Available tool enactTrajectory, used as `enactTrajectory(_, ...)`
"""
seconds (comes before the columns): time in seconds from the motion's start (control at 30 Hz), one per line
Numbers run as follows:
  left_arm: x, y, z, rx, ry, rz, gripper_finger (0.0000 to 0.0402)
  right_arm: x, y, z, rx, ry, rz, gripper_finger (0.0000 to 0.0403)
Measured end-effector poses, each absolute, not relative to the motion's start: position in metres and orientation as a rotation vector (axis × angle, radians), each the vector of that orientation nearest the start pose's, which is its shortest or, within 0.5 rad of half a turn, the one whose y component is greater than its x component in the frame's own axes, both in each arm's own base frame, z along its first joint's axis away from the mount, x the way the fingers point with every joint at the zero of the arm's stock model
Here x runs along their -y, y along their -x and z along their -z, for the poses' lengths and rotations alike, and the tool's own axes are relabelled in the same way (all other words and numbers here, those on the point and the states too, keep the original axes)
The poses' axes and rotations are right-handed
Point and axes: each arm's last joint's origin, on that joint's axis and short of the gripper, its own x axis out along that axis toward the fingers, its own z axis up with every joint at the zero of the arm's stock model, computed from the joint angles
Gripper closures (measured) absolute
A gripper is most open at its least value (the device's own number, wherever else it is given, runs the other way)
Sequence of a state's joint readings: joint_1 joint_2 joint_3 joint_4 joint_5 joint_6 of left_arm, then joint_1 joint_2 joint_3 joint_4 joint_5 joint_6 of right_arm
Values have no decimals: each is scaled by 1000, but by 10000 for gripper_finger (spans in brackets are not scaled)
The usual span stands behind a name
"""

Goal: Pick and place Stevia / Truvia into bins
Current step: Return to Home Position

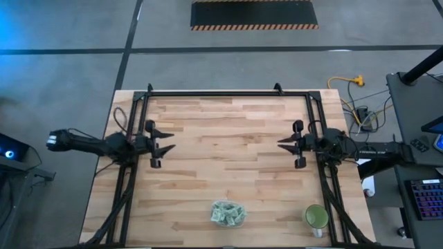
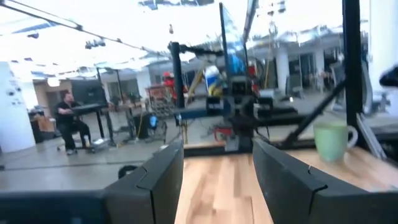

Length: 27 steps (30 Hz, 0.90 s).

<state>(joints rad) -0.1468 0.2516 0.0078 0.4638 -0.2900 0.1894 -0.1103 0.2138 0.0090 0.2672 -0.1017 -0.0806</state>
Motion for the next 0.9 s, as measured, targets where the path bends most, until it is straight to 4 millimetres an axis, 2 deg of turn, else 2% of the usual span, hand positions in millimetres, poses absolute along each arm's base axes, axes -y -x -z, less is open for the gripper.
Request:
enactTrajectory(0.3,7,-97,-182,165,-136,-102,224,11,-109,-172,36,110,31,349)
enactTrajectory(0.63,8,-98,-175,95,-148,-85,223,11,-109,-170,15,149,30,349)
enactTrajectory(0.9,7,-98,-170,35,-158,-106,223,12,-109,-162,-65,105,57,348)
